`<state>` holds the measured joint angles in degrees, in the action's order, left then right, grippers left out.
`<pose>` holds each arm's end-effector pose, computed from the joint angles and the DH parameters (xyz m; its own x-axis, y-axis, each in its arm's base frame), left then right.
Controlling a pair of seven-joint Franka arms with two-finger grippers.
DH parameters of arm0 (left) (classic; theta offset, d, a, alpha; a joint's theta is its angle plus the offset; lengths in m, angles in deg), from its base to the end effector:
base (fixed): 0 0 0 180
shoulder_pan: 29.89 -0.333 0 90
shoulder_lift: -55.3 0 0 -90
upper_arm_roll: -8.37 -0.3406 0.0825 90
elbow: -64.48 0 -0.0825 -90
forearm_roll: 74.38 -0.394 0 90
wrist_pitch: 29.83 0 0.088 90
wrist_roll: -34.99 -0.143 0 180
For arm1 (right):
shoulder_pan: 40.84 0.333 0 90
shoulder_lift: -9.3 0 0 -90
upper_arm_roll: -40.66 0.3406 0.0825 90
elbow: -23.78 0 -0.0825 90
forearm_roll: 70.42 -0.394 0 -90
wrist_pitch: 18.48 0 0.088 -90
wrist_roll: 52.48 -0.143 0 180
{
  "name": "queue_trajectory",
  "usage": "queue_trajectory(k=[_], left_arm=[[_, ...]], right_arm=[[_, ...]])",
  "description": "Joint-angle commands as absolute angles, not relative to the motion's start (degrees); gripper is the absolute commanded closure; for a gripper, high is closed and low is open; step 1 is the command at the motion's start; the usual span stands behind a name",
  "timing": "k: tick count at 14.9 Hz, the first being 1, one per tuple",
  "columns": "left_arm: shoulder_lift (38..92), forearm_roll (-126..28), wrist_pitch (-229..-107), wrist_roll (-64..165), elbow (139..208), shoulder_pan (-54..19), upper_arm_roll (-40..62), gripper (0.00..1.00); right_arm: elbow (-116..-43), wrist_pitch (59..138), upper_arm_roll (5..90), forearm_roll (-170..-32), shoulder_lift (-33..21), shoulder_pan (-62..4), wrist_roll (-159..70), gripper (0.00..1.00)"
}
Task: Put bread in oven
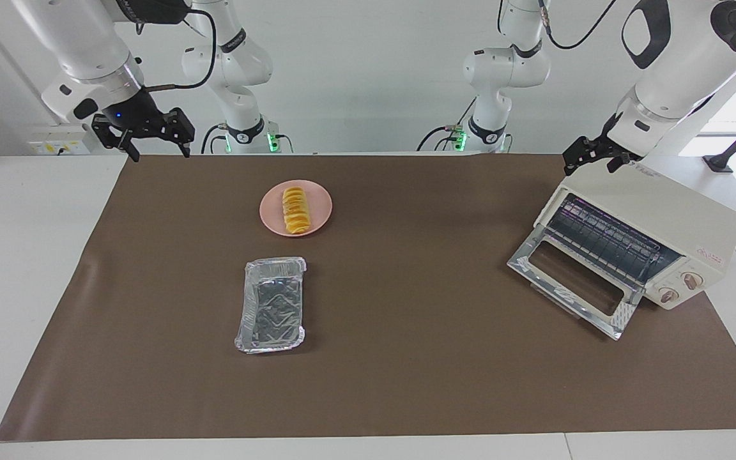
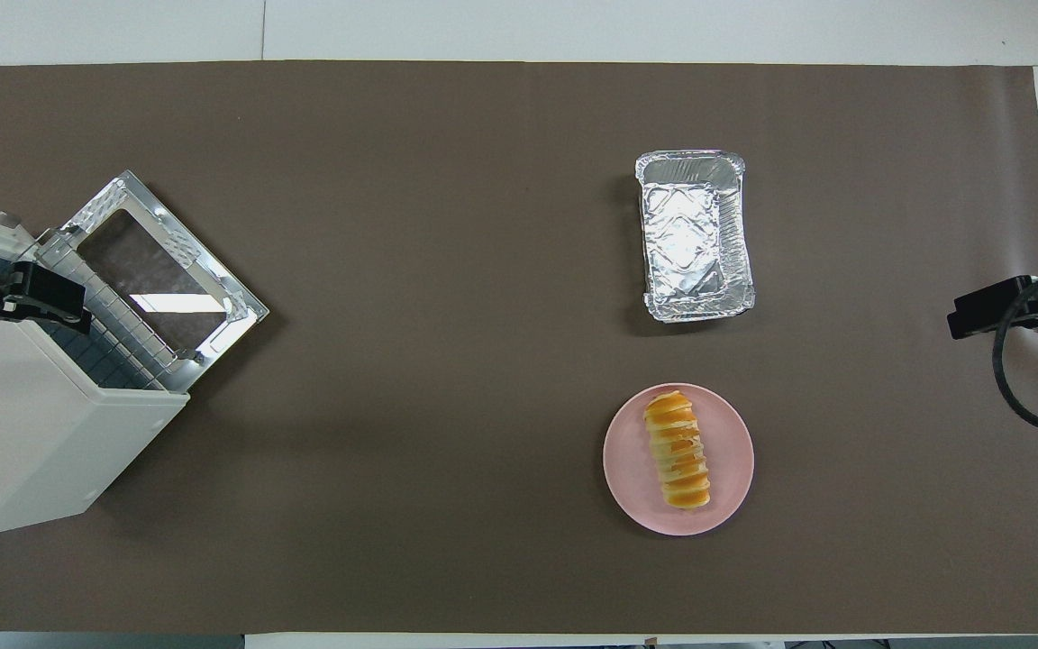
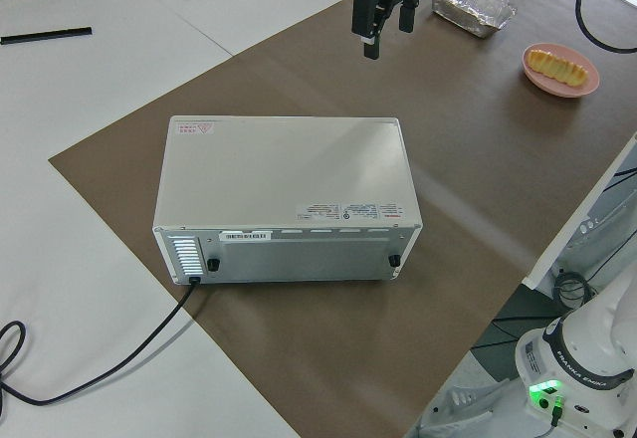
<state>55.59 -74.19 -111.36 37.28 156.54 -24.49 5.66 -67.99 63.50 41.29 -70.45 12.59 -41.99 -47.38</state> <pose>0.5402 -0.0260 0.5825 0.9822 -0.0066 -0.1877 -0.0076 -1.0000 -0.0044 0.5257 -0.0045 0.6187 0.9904 0.0799 -0.1128 0.0793 -0.9968 -0.0100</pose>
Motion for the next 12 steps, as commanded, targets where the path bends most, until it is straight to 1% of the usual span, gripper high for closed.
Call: queue_trajectory(k=[1,7,10,12], left_arm=[[54.3,-75.3,-112.0,37.4,157.6,-24.2,5.5,0.0],[54.3,-75.3,-112.0,37.4,157.6,-24.3,5.5,0.0],[54.3,-75.3,-112.0,37.4,157.6,-24.3,5.5,0.0],[54.3,-75.3,-112.0,37.4,157.6,-24.3,5.5,0.0]], right_arm=[[-68.9,63.4,41.9,-69.7,13.3,-42.5,-48.1,0.0],[-69.1,63.0,42.0,-69.8,13.4,-42.4,-47.7,0.0],[-69.7,61.4,42.2,-70.1,14.1,-42.2,-47.0,0.0],[-75.1,62.0,42.2,-70.5,16.8,-39.0,-47.5,0.0]])
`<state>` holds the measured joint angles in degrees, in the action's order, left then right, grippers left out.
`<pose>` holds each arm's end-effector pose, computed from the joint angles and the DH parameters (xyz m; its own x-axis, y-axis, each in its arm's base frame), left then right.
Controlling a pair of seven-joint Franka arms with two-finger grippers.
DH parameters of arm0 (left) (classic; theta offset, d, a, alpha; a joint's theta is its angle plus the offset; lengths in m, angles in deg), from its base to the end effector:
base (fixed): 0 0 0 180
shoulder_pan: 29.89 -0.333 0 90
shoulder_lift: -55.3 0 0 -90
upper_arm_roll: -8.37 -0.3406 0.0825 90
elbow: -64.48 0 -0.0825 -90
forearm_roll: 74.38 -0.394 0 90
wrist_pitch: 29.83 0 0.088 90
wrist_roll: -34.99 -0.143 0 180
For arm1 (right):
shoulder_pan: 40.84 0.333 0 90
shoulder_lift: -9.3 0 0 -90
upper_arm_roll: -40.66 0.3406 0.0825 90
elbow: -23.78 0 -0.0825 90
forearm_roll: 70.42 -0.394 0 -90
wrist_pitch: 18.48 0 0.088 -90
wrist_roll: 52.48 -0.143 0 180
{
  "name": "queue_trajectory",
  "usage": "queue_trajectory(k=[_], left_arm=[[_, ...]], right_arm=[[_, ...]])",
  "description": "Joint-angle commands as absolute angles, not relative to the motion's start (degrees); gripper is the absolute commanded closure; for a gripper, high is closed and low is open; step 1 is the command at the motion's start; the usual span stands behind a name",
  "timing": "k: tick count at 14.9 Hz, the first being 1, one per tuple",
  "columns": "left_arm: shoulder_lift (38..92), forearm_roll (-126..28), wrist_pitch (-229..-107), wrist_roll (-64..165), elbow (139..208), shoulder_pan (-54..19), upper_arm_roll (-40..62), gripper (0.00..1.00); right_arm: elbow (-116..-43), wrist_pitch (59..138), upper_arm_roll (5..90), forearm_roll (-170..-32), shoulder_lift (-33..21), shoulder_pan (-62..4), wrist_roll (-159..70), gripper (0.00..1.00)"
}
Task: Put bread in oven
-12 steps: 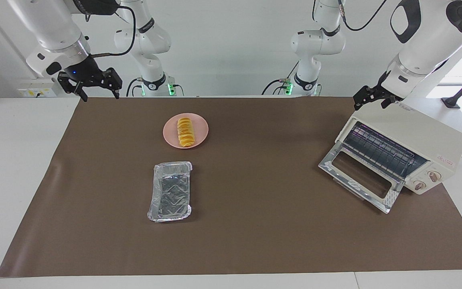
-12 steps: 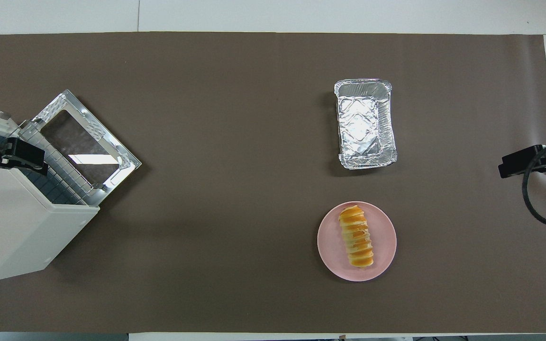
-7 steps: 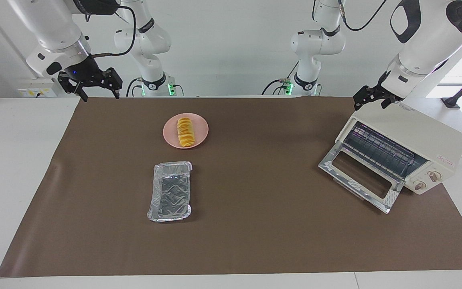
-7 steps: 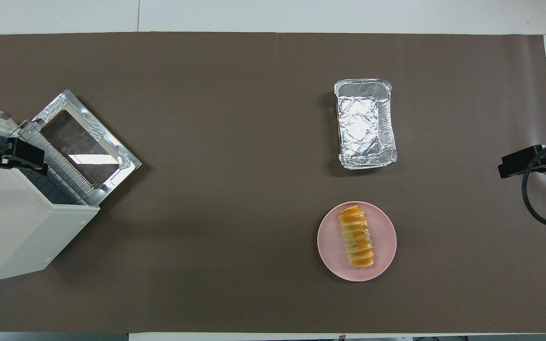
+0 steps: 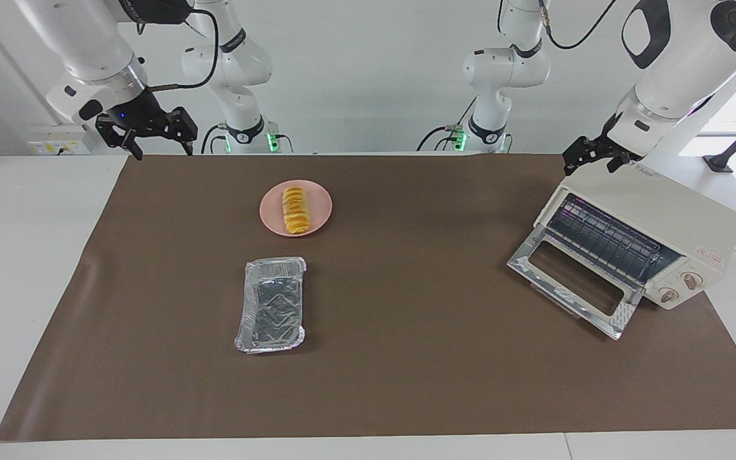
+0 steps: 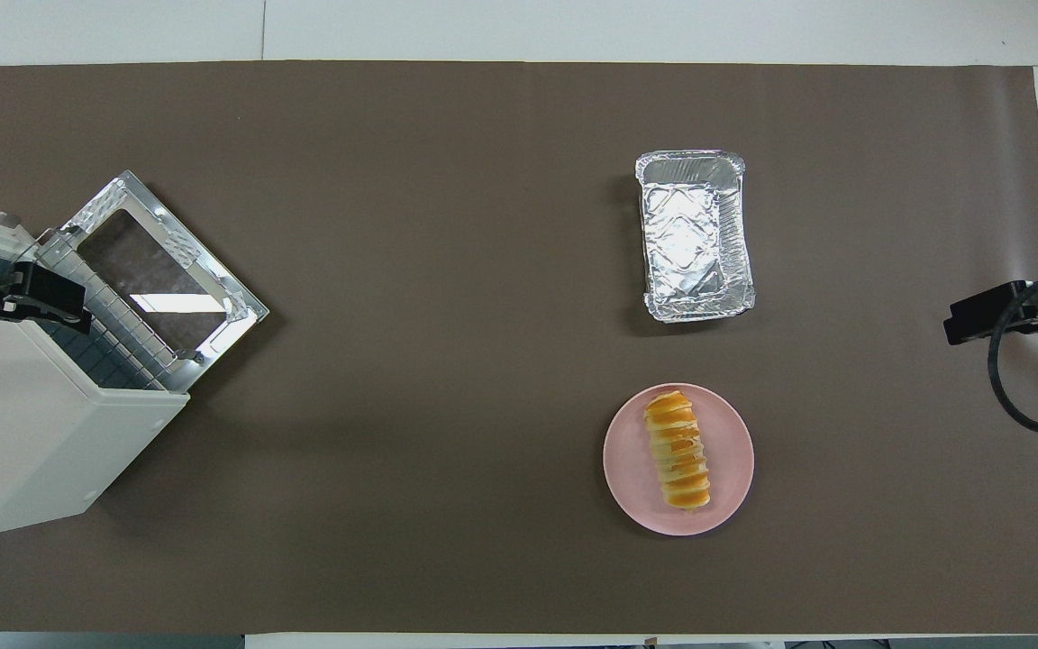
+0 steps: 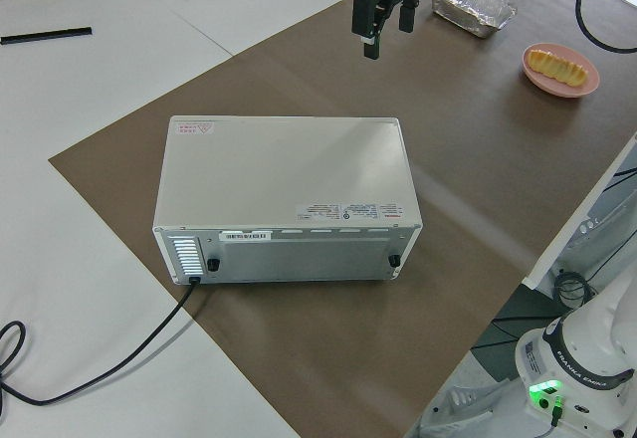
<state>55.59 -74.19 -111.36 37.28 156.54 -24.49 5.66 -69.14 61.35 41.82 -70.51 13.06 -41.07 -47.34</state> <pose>0.5402 -0.0260 0.5825 0.9822 -0.0066 -0.1877 -0.0076 -1.0000 -0.0044 0.5163 0.0090 0.6112 0.9812 0.1055 -0.1615 0.1045 -0.9944 -0.0148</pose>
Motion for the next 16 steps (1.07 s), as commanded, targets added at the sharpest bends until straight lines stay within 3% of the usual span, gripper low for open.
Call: queue_trajectory(k=[1,5,8,11,16], left_arm=[[54.3,-75.3,-112.0,37.4,157.6,-24.2,5.5,0.0],[54.3,-75.3,-112.0,37.4,157.6,-24.3,5.5,0.0],[54.3,-75.3,-112.0,37.4,157.6,-24.2,5.5,0.0],[54.3,-75.3,-112.0,37.4,157.6,-24.2,5.5,0.0],[54.3,-75.3,-112.0,37.4,157.6,-24.2,5.5,0.0]], right_arm=[[-78.8,63.6,42.2,-70.5,18.5,-37.6,-48.2,0.0],[-94.8,73.9,42.2,-71.8,25.9,-30.8,-53.1,0.0],[-100.3,80.4,42.2,-72.1,26.0,-27.3,-54.2,0.0],[-106.5,89.4,42.6,-75.2,24.2,-25.6,-54.2,0.0],[-109.5,100.9,42.6,-75.4,17.1,-18.7,-58.6,0.0]])
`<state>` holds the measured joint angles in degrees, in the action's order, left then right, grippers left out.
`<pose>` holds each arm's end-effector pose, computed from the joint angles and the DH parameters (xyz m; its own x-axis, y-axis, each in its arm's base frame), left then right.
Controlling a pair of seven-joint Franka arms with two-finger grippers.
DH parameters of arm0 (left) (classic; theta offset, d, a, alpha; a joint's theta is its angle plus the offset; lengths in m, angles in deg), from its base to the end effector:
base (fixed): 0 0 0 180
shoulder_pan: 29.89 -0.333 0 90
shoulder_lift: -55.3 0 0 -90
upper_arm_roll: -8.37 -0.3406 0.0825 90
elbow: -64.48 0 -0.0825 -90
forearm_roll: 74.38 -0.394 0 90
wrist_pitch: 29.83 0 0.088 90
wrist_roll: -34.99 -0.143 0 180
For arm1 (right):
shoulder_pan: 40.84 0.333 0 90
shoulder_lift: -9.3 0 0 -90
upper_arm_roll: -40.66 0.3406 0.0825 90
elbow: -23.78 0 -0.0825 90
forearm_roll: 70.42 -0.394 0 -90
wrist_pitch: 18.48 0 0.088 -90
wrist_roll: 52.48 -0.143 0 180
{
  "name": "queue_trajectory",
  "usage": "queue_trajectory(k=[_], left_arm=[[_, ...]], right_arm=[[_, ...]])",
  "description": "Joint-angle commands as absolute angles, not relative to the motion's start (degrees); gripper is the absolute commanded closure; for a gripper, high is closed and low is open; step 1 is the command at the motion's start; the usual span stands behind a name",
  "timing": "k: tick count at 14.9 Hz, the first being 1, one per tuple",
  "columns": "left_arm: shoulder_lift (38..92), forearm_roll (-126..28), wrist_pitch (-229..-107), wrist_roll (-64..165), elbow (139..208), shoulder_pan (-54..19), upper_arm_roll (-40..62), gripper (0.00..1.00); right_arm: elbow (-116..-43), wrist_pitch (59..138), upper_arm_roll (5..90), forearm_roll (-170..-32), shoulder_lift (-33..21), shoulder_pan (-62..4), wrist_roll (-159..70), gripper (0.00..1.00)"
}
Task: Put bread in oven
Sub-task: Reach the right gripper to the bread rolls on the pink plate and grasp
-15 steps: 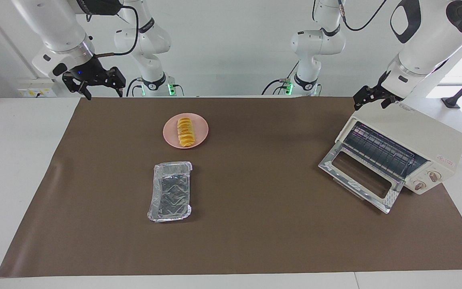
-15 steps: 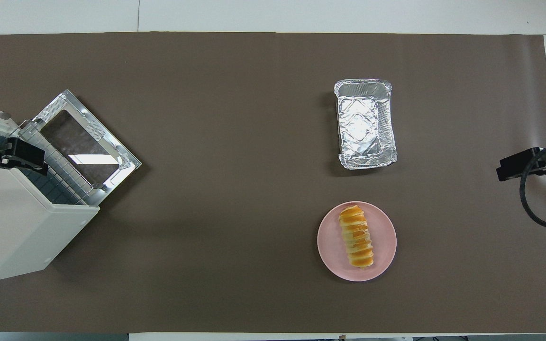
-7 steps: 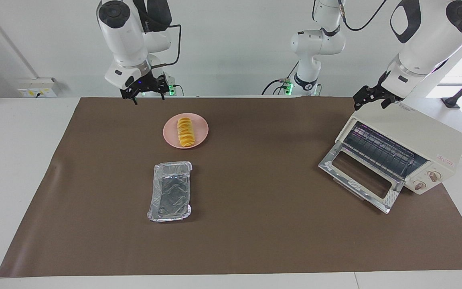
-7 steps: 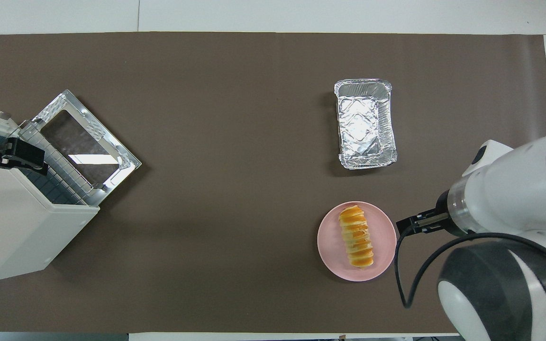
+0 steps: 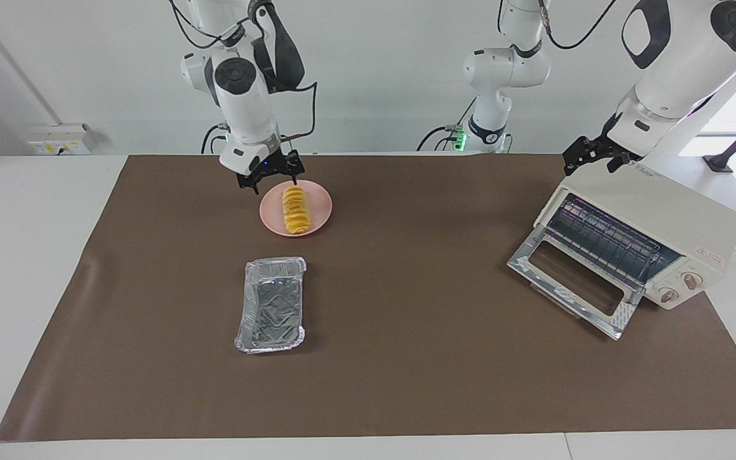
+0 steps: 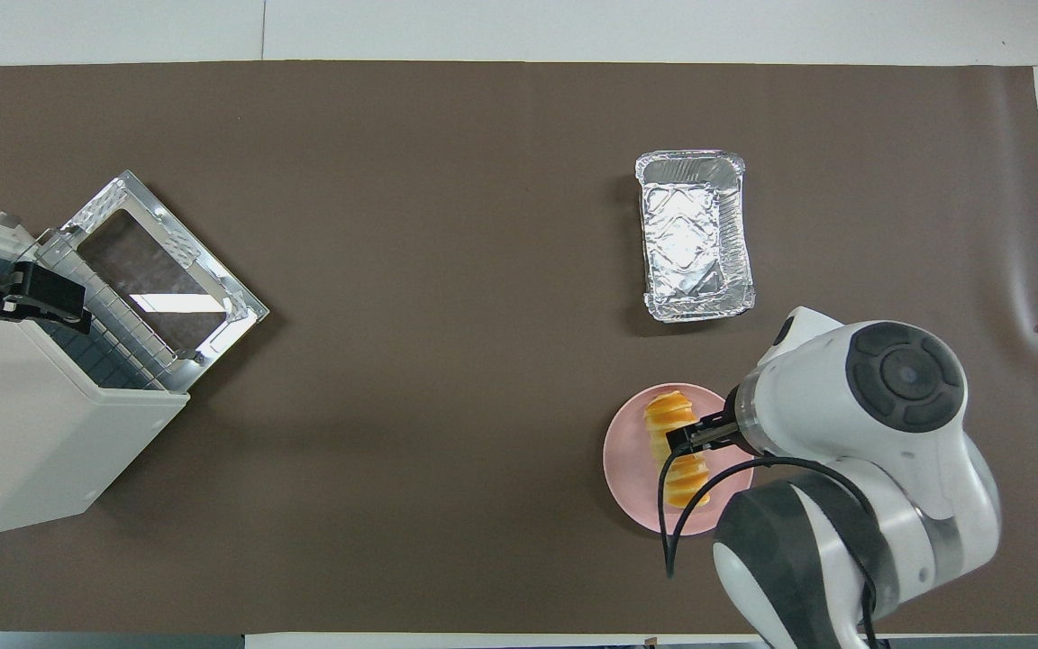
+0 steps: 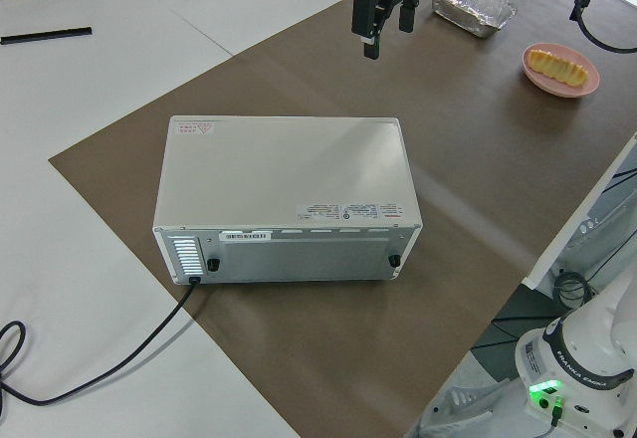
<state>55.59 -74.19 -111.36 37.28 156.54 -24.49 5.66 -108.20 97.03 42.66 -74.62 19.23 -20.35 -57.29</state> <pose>0.5402 -0.0260 0.5825 0.9822 -0.0066 -0.1877 -0.0076 -1.0000 -0.0044 0.4331 0.1866 0.3916 0.9555 0.2697 -0.1191 0.2660 -0.9629 -0.0462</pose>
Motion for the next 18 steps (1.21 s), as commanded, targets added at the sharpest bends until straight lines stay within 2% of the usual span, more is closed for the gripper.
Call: queue_trajectory(k=[1,4,13,14,15,17,18], left_arm=[[54.3,-75.3,-112.0,37.4,157.6,-24.2,5.5,0.0],[54.3,-75.3,-112.1,37.4,157.6,-24.3,5.5,0.0],[54.3,-75.3,-112.0,37.4,157.6,-24.2,5.5,0.0],[54.3,-75.3,-112.0,37.4,157.6,-24.2,5.5,0.0],[54.3,-75.3,-112.0,37.4,157.6,-24.2,5.5,0.0],[54.3,-75.3,-112.0,37.4,157.6,-24.3,5.5,0.0],[54.3,-75.3,-112.0,37.4,157.6,-24.2,5.5,0.0]], right_arm=[[-111.0,104.0,42.6,-75.4,16.3,-18.1,-58.6,0.0],[-115.5,110.3,42.6,-75.4,15.5,-18.0,-58.4,0.0],[-120.5,113.6,42.5,-75.4,16.3,-18.1,-57.7,0.0],[-120.7,114.5,42.5,-75.4,16.1,-18.0,-57.9,0.03],[-121.0,115.2,42.6,-75.4,16.0,-17.9,-58.0,0.15],[-121.0,115.3,42.5,-75.4,15.9,-17.9,-57.7,0.75],[-121.0,115.4,42.5,-75.4,16.0,-17.9,-57.7,0.96]])
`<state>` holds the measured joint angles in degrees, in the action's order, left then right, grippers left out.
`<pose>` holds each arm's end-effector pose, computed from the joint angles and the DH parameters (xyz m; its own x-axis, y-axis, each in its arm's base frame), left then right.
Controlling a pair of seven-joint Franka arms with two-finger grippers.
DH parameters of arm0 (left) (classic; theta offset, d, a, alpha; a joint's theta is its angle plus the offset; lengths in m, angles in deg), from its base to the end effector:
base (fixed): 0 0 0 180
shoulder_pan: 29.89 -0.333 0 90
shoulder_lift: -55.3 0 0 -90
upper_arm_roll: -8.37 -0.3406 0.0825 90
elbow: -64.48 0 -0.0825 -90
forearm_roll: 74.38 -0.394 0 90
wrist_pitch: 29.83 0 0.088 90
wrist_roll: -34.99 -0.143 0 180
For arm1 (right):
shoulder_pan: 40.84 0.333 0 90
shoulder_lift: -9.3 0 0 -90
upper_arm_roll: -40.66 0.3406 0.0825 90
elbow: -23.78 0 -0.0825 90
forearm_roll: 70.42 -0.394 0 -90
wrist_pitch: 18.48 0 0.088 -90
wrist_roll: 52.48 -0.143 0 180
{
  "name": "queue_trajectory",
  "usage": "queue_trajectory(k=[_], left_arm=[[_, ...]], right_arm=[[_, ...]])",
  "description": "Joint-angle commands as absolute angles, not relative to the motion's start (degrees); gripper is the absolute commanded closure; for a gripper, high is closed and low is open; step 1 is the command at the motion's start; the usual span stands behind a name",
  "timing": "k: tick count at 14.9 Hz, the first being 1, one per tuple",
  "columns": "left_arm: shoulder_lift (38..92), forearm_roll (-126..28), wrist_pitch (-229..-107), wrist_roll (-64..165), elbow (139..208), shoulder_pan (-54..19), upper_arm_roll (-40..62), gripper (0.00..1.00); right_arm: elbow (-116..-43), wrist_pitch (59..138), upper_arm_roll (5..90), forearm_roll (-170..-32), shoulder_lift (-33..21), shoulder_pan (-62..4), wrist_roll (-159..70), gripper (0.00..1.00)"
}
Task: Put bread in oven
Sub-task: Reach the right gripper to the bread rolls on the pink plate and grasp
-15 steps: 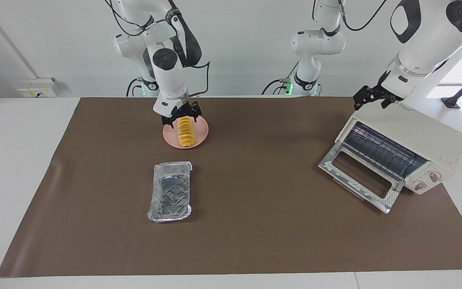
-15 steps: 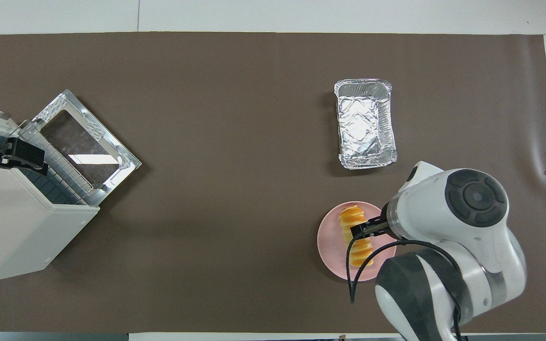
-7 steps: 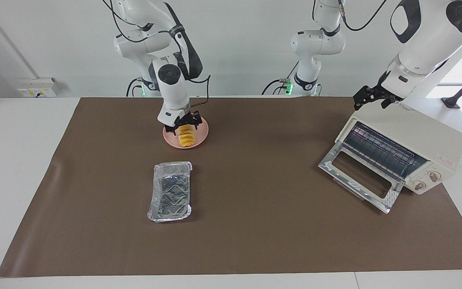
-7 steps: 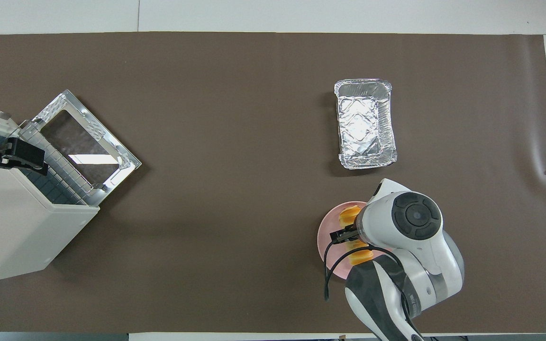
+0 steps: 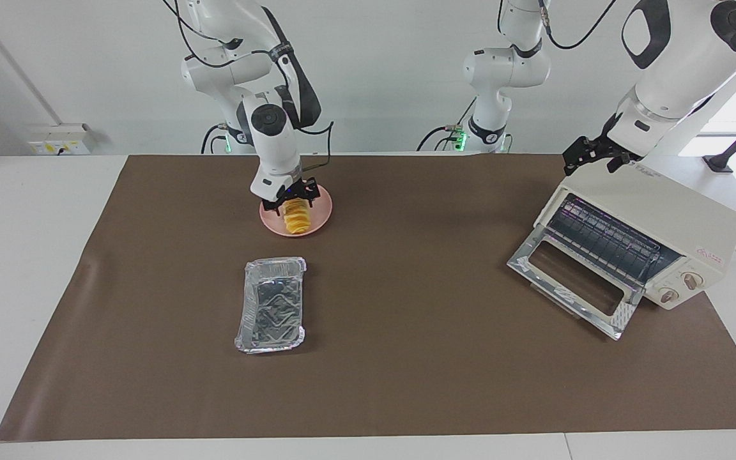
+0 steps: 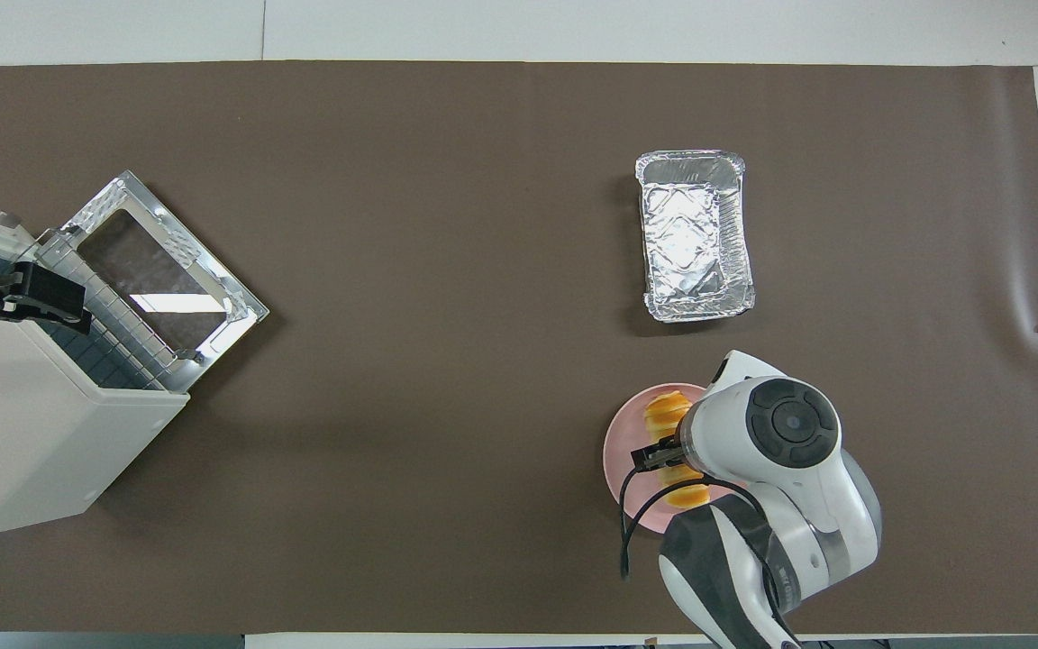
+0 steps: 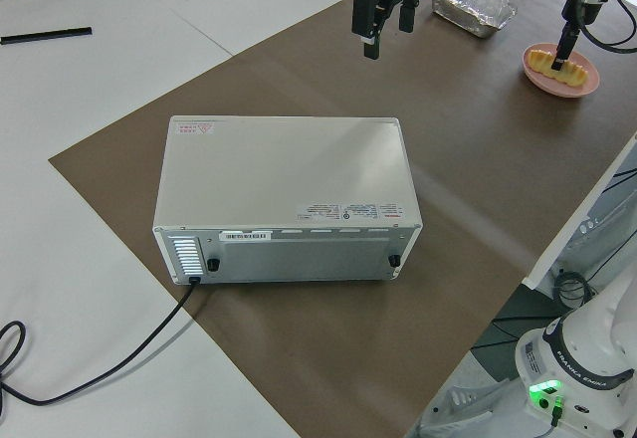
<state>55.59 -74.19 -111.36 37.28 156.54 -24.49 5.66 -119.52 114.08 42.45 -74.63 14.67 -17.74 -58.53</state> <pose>0.5402 -0.0260 0.5825 0.9822 -0.0066 -0.1877 -0.0076 -1.0000 -0.0044 0.4067 0.1922 0.2921 0.9569 0.2732 -0.0991 0.2709 -0.9619 -0.0360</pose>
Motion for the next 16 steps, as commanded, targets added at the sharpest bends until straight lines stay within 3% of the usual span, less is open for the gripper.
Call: queue_trajectory(k=[1,9,16], left_arm=[[54.3,-75.3,-112.0,37.4,157.6,-24.3,5.5,0.0],[54.3,-75.3,-112.0,37.4,157.6,-24.3,5.5,0.0],[54.3,-75.3,-112.0,37.4,157.6,-24.3,5.5,0.0]], right_arm=[[-121.0,115.4,42.5,-75.4,16.0,-17.9,-58.1,1.0],[-117.0,112.2,42.6,-75.3,14.6,-18.0,-58.0,1.0],[-92.7,88.9,42.2,-75.7,9.6,-20.9,-58.4,1.0]])
